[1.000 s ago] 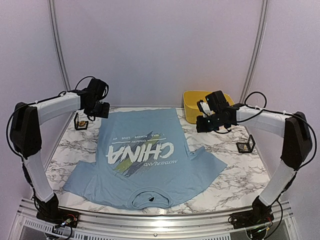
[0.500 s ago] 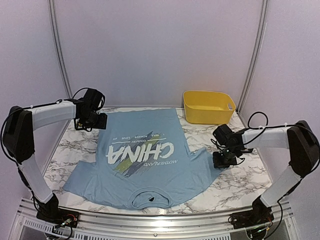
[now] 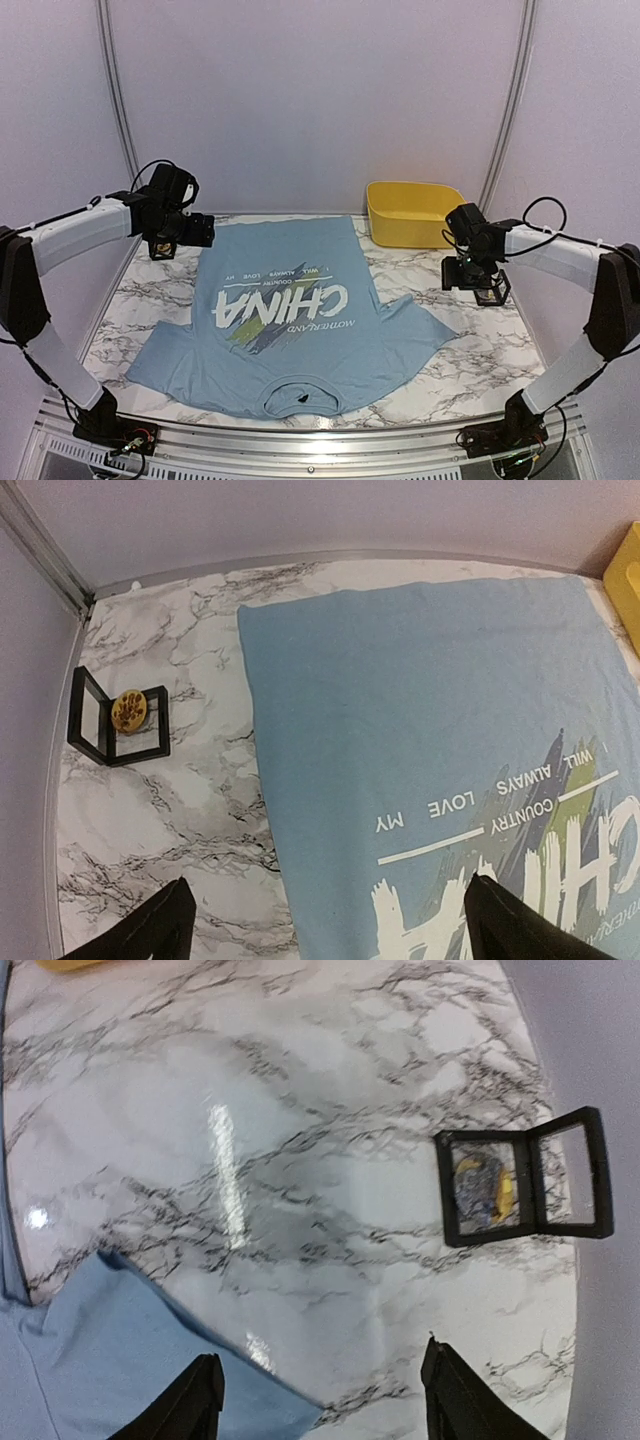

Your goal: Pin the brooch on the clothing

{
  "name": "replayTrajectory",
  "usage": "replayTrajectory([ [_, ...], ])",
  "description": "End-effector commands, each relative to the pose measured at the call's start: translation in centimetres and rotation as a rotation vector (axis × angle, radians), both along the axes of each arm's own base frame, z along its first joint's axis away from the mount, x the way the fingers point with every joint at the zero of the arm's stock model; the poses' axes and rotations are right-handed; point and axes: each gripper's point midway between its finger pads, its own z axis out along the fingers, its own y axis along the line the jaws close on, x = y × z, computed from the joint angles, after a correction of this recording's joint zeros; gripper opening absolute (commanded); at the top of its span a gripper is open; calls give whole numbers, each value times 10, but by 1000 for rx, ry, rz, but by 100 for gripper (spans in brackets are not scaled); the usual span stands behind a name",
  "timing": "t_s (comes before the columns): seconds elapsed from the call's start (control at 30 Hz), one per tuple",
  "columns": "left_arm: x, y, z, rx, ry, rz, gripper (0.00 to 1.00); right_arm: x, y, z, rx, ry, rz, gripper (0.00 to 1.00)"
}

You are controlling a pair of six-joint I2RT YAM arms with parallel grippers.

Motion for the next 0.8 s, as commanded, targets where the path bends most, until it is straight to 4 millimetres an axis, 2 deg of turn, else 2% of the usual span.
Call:
replayTrajectory([
  [0.0,-7,0,23,-4,-53,-40,99,30,-56,-1,-114,-28,-113,68],
  [0.13,-8,1,22,3,-51,-47,99,49,-87,-9,-117,-51,-184,73],
  [0.23,-8,-2,20,-2,-44,-57,99,63,-103,-12,-75,-67,-207,80],
  [0.4,-7,-2,18,5,-41,-61,99,73,-114,-34,-64,-26,-211,81],
  [0.5,-8,-3,18,3,-38,-67,99,75,-109,-50,-39,-5,-193,81],
  [0.53,-8,-3,18,5,-38,-70,99,75,-117,-54,-34,1,-213,81],
  [0.67,-7,-3,18,6,-39,-75,99,82,-116,-66,28,-4,-199,80],
  [0.77,-7,-4,19,3,-37,-75,99,78,-121,-75,10,20,-213,79],
])
